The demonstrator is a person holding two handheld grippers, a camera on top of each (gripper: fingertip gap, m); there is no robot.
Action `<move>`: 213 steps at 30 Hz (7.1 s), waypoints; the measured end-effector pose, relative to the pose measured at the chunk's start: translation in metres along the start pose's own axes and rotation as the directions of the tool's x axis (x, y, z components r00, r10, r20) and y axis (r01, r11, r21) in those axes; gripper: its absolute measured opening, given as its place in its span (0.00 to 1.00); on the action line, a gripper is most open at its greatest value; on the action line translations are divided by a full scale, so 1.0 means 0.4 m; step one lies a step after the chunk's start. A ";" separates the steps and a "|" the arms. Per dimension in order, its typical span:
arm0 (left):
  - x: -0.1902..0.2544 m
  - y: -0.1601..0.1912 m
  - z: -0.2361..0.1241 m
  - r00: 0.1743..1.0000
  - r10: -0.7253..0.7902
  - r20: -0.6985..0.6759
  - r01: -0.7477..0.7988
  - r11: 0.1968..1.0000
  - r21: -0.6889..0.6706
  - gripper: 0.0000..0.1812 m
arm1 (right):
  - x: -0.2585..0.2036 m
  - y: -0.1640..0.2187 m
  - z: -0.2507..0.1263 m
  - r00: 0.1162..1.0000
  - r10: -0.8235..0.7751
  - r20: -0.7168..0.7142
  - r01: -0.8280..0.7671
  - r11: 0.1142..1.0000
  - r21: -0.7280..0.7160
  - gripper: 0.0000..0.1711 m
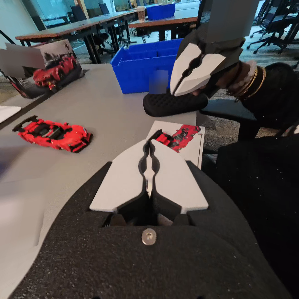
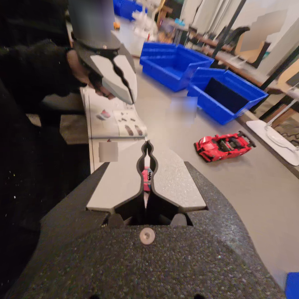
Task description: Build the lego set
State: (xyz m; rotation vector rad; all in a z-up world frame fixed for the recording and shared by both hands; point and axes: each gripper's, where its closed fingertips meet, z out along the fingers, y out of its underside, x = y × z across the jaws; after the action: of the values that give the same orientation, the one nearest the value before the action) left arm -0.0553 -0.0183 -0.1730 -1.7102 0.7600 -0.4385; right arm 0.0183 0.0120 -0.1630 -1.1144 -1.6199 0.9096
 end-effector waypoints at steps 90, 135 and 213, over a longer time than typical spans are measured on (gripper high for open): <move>-0.068 0.007 0.118 0.977 0.195 0.083 -0.207 0.961 0.181 0.33 | 0.179 -0.014 -0.004 0.531 0.577 0.621 -0.848 0.366 0.385 0.24; 0.091 -0.120 0.117 0.857 0.297 -0.422 -0.240 0.953 0.184 0.24 | -0.062 -0.087 0.027 -0.142 0.772 0.619 -0.769 0.308 -0.561 0.24; -0.100 -0.051 -0.002 0.960 -0.075 0.269 0.047 0.993 0.108 0.26 | 0.136 -0.217 -0.084 0.142 0.372 0.917 -0.989 0.023 0.144 0.30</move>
State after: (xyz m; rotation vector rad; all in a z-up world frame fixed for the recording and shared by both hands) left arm -0.0793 0.0114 -0.1492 -1.6598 0.4782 -0.2702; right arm 0.0206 0.0387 -0.0585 -0.9442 -0.5086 2.8516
